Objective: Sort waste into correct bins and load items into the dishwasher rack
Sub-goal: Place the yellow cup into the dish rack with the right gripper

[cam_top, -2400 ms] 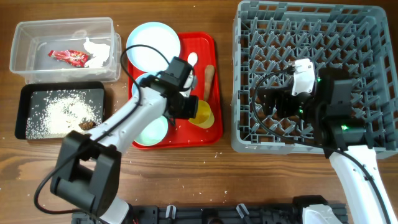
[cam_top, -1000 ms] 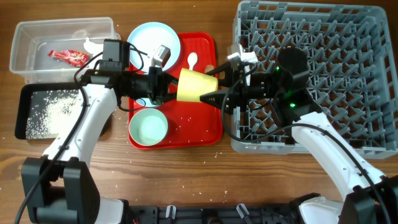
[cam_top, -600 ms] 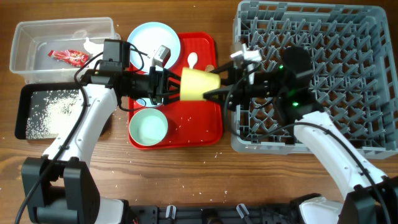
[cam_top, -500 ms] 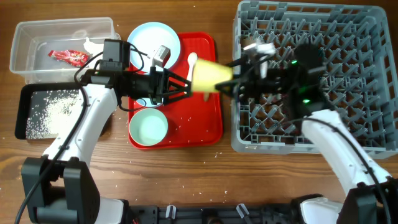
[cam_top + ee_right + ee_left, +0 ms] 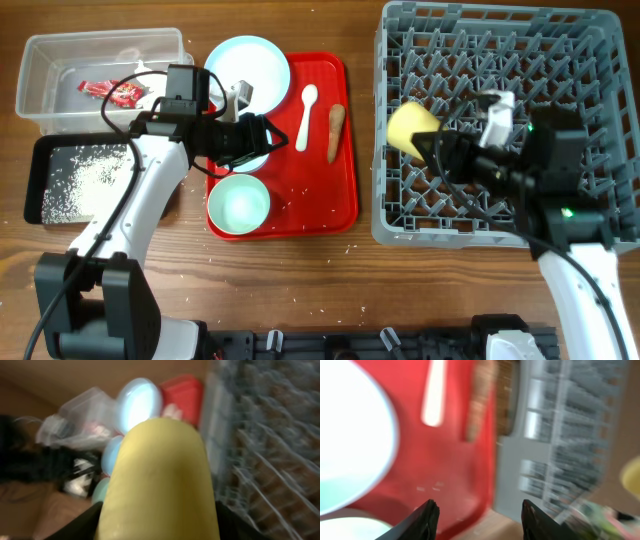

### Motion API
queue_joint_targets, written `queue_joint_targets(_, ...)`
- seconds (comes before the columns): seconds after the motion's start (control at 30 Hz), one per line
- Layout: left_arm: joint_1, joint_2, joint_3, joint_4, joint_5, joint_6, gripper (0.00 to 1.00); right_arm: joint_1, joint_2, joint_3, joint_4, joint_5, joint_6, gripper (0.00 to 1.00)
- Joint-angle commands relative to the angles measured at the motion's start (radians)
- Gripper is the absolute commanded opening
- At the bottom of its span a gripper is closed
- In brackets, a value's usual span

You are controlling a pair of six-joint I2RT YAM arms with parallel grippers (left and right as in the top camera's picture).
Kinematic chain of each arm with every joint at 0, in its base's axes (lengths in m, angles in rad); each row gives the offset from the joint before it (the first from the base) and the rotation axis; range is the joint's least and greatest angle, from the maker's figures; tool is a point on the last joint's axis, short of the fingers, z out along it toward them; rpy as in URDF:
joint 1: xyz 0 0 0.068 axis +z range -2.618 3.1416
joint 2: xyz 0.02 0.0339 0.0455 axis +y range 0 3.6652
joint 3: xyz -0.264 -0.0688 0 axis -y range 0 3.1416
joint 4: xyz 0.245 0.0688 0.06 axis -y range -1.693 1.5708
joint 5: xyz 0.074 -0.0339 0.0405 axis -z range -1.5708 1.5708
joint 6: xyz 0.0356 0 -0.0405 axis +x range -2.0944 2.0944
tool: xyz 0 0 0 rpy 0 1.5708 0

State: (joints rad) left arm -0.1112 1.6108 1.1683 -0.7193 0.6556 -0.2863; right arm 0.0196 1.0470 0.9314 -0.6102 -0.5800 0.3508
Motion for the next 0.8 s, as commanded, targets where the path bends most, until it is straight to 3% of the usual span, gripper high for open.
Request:
queue_joint_targets(0.0,-0.005,-0.013,0.014,-0.006,-0.203,0.01,0.53,0.027,-0.043,0.12,-0.231,0.352,-0.026,0.39)
queue_joint_targets(0.2,-0.005,-0.013,0.014,-0.007,-0.253,0.01,0.55,0.093,0.037,0.188,-0.5,0.513,-0.034,0.4)
queue_joint_targets(0.53,-0.005,-0.013,0.014,-0.007,-0.253,0.01,0.57,0.095,0.362,0.187,-0.558,0.474,-0.077,0.45)
queue_joint_targets(0.57,-0.005,-0.013,0.014,-0.007,-0.253,0.01,0.57,0.095,0.384,0.187,-0.56,0.474,-0.082,0.5)
queue_joint_targets(0.67,-0.005,-0.013,0.014,-0.007,-0.253,0.01,0.58,0.095,0.405,0.187,-0.558,0.474,-0.082,0.82)
queue_joint_targets(0.7,-0.005,-0.013,0.014,-0.007,-0.253,0.01,0.6,0.095,0.403,0.188,-0.556,0.474,-0.081,0.88)
queue_joint_targets(0.77,-0.005,-0.013,0.014,-0.006,-0.253,0.01,0.6,0.095,0.389,0.214,-0.56,0.474,-0.074,0.9)
